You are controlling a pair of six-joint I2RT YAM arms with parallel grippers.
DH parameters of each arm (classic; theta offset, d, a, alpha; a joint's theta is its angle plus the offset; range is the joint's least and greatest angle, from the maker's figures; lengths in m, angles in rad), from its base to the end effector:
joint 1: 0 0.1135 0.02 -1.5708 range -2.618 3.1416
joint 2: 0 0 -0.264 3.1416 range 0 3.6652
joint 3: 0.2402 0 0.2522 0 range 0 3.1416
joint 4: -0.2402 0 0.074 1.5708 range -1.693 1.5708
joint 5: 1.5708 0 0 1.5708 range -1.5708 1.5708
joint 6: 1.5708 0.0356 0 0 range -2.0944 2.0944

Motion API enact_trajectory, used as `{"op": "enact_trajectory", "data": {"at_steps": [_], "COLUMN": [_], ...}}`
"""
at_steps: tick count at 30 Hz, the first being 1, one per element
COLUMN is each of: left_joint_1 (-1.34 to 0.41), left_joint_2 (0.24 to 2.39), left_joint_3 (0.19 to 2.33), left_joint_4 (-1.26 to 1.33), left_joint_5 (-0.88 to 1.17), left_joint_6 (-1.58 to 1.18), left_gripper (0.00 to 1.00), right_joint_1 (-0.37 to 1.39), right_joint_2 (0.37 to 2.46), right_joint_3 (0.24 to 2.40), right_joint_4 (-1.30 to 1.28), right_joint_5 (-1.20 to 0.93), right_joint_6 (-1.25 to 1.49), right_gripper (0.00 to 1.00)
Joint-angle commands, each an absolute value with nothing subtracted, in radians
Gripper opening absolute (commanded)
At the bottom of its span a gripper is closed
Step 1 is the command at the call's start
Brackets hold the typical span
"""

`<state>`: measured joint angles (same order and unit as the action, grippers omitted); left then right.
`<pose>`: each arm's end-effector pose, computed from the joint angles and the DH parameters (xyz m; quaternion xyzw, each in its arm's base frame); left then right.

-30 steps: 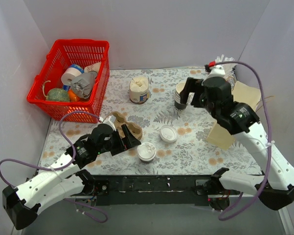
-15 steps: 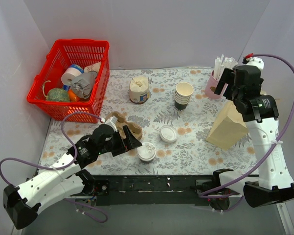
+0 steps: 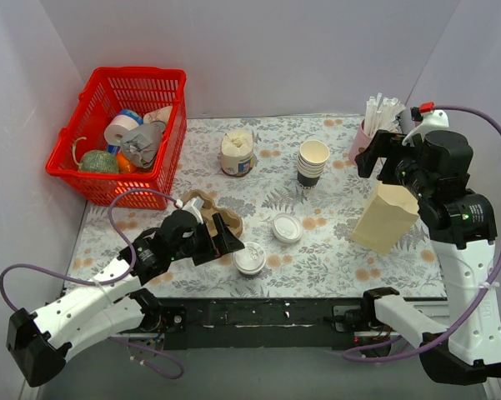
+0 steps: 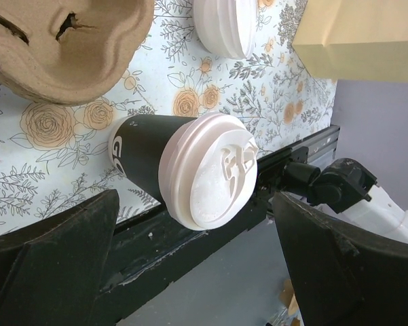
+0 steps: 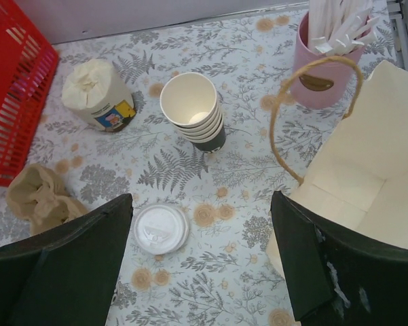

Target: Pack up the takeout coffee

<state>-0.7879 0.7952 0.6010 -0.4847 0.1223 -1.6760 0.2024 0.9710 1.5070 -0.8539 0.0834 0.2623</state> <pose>0.1184 -0.1251 0.2449 -0.3631 0.8245 -0.4244 0.0911 0.1524 0.0282 0.4739 0.0487 0.8083 0.1020 0.5778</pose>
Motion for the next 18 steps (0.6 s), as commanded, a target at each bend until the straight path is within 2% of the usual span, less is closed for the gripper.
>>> {"op": "enact_trajectory", "data": {"at_steps": [1, 3, 5, 10, 16, 18], "left_joint_1": [-0.792, -0.792, -0.792, -0.788, -0.736, -0.727], "left_joint_2": [0.805, 0.807, 0.811, 0.838, 0.922, 0.951], "left_joint_3": [0.618, 0.635, 0.662, 0.744, 0.755, 0.756], "left_joint_4": [-0.471, -0.495, -0.534, -0.69, -0.658, -0.653], "left_joint_5": [0.129, 0.098, 0.051, -0.176, -0.207, -0.209], "left_joint_6": [-1.655, -1.655, -1.675, -1.701, -1.715, -1.729], "left_gripper": [0.98, 0.98, 0.98, 0.98, 0.98, 0.95], "right_joint_1": [0.196, 0.198, 0.198, 0.196, 0.198, 0.196], "right_joint_2": [0.953, 0.939, 0.939, 0.945, 0.959, 0.962], "right_joint_3": [1.508, 1.493, 1.488, 1.467, 1.413, 1.408], "right_joint_4": [-0.83, -0.816, -0.81, -0.775, -0.756, -0.756], "right_joint_5": [0.029, 0.008, -0.119, -0.268, -0.334, -0.333], "right_joint_6": [0.249, 0.238, 0.219, 0.195, 0.19, 0.192], "right_gripper": [0.9, 0.9, 0.9, 0.9, 0.9, 0.9]}}
